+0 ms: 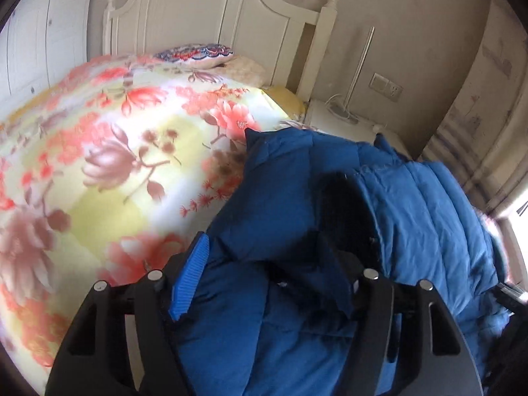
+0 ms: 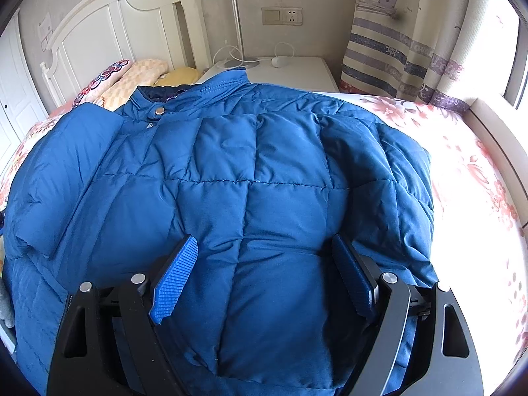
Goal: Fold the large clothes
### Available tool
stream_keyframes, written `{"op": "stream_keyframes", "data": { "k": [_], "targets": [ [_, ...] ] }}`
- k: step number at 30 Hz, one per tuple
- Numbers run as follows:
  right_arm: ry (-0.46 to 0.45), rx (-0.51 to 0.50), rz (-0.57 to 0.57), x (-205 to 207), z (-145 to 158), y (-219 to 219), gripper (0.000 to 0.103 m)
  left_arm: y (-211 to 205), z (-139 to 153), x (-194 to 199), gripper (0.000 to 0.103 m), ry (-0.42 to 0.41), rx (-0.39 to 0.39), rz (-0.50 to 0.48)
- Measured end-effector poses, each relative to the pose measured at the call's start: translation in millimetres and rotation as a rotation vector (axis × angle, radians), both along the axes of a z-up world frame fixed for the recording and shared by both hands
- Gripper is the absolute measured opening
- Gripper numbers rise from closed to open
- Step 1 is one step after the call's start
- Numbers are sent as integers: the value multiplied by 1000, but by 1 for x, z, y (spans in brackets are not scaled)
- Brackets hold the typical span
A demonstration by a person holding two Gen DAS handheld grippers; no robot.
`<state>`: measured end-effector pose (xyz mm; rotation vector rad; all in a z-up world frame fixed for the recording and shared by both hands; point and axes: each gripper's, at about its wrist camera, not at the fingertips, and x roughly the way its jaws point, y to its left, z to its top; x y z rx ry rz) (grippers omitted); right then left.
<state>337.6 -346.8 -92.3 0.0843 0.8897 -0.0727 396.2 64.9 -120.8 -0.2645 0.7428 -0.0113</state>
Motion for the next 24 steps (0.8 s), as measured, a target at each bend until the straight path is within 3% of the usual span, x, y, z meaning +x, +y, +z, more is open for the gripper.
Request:
{"op": "stream_keyframes", "data": {
  "k": [2, 4, 8, 10, 13, 18, 22, 23, 24],
  "targets": [
    [-45, -51, -8, -7, 7, 6, 73, 13, 0, -8, 74, -36, -72, 0],
    [-171, -171, 11, -27, 26, 29, 71, 20, 1, -6, 74, -38, -104, 6],
    [-346, -295, 257, -69, 58, 106, 71, 20, 2, -2, 75, -36, -106, 5],
    [-342, -446, 396, -79, 56, 158, 76, 19, 3, -2, 76, -39, -106, 5],
    [-332, -495, 547, -82, 45, 211, 76, 23, 3, -3, 77, -47, -121, 13],
    [-329, -711, 666, -71, 17, 280, 76, 29, 1, -4, 79, -59, -158, 19],
    [-303, -684, 677, -52, 14, 291, 73, 30, 1, -4, 80, -60, -168, 19],
    [-291, -629, 702, -49, 16, 286, 65, 30, 1, -4, 80, -60, -168, 20],
    [-280, -531, 735, -48, 23, 277, 40, 30, 1, -4, 80, -60, -169, 19]
  ]
}}
